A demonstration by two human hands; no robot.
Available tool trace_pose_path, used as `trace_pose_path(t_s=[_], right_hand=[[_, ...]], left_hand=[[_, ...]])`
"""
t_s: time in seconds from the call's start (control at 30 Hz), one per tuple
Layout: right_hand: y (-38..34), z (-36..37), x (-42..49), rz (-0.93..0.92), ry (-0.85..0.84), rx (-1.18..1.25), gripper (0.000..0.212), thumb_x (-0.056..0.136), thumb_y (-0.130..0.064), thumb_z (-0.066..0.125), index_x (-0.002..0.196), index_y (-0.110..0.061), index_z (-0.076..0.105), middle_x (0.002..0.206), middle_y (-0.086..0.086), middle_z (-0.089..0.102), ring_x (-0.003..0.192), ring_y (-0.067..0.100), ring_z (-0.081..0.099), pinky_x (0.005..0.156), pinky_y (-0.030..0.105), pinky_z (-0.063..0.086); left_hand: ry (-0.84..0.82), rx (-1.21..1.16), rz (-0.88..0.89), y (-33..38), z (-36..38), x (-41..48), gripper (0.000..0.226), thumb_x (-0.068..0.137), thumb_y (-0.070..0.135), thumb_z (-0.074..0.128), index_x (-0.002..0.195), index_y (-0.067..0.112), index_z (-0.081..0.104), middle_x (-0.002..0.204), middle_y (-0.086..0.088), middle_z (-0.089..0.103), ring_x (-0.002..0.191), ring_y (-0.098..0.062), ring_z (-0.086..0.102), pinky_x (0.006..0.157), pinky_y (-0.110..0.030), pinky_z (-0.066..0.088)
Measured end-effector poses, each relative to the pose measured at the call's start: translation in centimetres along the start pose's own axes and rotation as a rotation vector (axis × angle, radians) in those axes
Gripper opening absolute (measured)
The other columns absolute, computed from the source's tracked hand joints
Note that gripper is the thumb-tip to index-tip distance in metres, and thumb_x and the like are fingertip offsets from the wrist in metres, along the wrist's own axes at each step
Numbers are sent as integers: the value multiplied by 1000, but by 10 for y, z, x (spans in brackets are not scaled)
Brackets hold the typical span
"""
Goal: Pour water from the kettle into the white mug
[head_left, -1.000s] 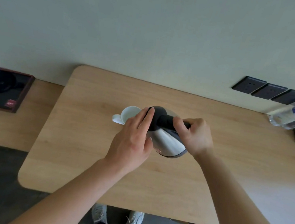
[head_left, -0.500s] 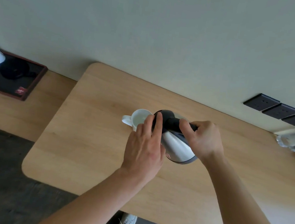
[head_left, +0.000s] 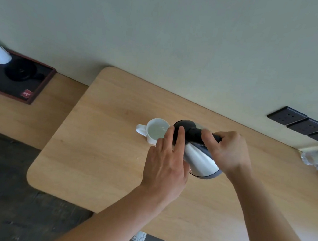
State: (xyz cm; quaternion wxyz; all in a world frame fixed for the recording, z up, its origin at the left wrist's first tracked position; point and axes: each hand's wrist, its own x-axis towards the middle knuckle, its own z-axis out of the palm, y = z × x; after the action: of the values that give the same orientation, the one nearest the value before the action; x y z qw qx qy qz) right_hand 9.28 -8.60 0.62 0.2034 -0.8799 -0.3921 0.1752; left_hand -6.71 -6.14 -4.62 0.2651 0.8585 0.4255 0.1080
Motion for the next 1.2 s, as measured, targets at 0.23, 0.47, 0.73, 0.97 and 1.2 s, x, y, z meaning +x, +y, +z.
trace_pose_path(t_s=[0.23,0.47,0.73,0.97,1.2], right_hand=[[-1,0,-1,-7,1,-11,51,86,-36,61,53,-13,29,48,-2,20,53,22,20,52,32,18],[-3,0,-1,19,-1,-14,50,84,-38,60,53,-14,29,44,-3,17,49,17,16,51,32,17],[-5,-2,-2,13,-6,-32,51,84,-39,60,51,-14,29,42,-3,18,49,19,18,50,31,18],[-7,-5,-3,13,-10,-41,51,85,-37,61,52,-13,30,42,-4,18,49,19,18,50,31,18],[-7,-7,-4,21,-29,-49,50,82,-40,59,53,-14,28,46,-3,20,52,21,20,51,31,18]], left_hand=[[17,-1,-3,-1,0,-1,79,87,26,58,158,10,27,157,-14,41,111,-28,59,81,-38,53],[31,-20,-5,-1,1,-1,79,86,25,56,158,10,27,156,-15,41,109,-29,60,80,-39,53],[51,-29,0,-1,1,-2,80,86,25,57,158,10,26,157,-15,39,108,-28,59,82,-39,53],[55,-27,6,0,2,-3,80,87,27,56,159,11,25,158,-13,38,109,-27,58,83,-37,52],[53,-41,6,1,3,-6,79,88,27,55,159,11,24,158,-14,38,113,-27,58,84,-37,52]])
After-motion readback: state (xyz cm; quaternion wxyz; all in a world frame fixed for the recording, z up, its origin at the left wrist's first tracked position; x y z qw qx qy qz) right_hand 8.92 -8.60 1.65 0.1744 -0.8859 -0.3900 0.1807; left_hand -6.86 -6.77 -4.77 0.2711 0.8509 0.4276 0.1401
